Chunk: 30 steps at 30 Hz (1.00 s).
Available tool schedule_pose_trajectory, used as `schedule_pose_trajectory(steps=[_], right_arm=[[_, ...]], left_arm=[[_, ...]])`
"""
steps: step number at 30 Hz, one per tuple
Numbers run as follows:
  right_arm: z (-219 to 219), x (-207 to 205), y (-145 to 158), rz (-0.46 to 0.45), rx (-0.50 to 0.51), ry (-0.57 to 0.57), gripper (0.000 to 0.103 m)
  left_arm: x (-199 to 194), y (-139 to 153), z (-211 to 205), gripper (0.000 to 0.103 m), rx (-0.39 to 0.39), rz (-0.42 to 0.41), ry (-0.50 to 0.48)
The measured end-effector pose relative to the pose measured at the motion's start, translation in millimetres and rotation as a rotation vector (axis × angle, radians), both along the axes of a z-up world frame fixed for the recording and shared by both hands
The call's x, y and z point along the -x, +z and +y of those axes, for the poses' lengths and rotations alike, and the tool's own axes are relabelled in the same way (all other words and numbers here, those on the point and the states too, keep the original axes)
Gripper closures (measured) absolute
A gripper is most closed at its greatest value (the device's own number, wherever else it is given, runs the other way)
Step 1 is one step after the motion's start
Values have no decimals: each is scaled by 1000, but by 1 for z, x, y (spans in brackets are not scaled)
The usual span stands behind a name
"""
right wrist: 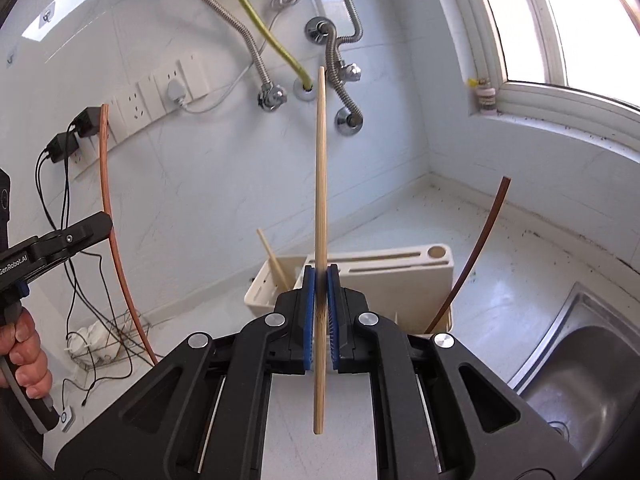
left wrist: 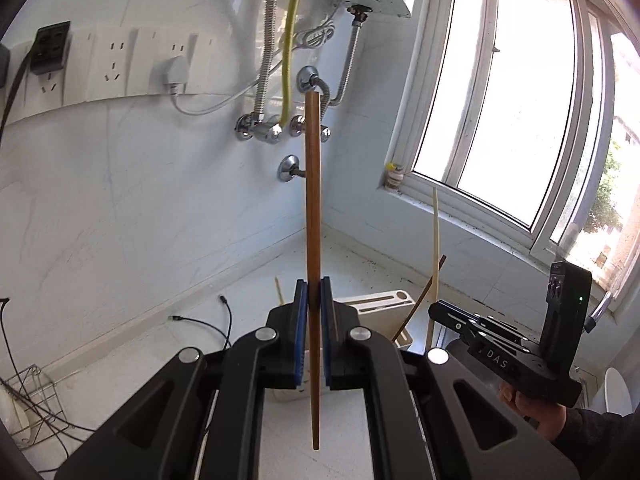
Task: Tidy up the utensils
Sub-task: 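Lift both held chopsticks upright and carry them over the cream holder, then lower both chopsticks into the holder slots and open both tools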
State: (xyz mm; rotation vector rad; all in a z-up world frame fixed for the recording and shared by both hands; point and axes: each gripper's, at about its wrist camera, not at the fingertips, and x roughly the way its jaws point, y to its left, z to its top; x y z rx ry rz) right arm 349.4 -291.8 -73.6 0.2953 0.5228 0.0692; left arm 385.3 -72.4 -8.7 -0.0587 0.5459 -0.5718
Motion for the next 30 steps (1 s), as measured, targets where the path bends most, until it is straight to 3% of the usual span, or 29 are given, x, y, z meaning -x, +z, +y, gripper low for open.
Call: schedule_pose_trajectory(steps=[3, 7, 14, 23, 30], right_arm=[[-15, -8, 2, -40, -3, -24, 97], [-32, -19, 6, -71, -8, -51, 97], [-50, -37, 5, -99, 24, -75, 97], [-50, -52, -17, -116, 88, -100, 97], [-61, -54, -41, -124, 50, -136, 97]], left_arm=[[-12, 3, -17, 97, 22, -27, -24], [-26, -1, -38, 97, -7, -58, -46], [-52, -7, -45, 97, 9, -99, -14], [-78, -15, -52, 97, 11, -123, -5], [-89, -39, -48, 97, 35, -107, 12]])
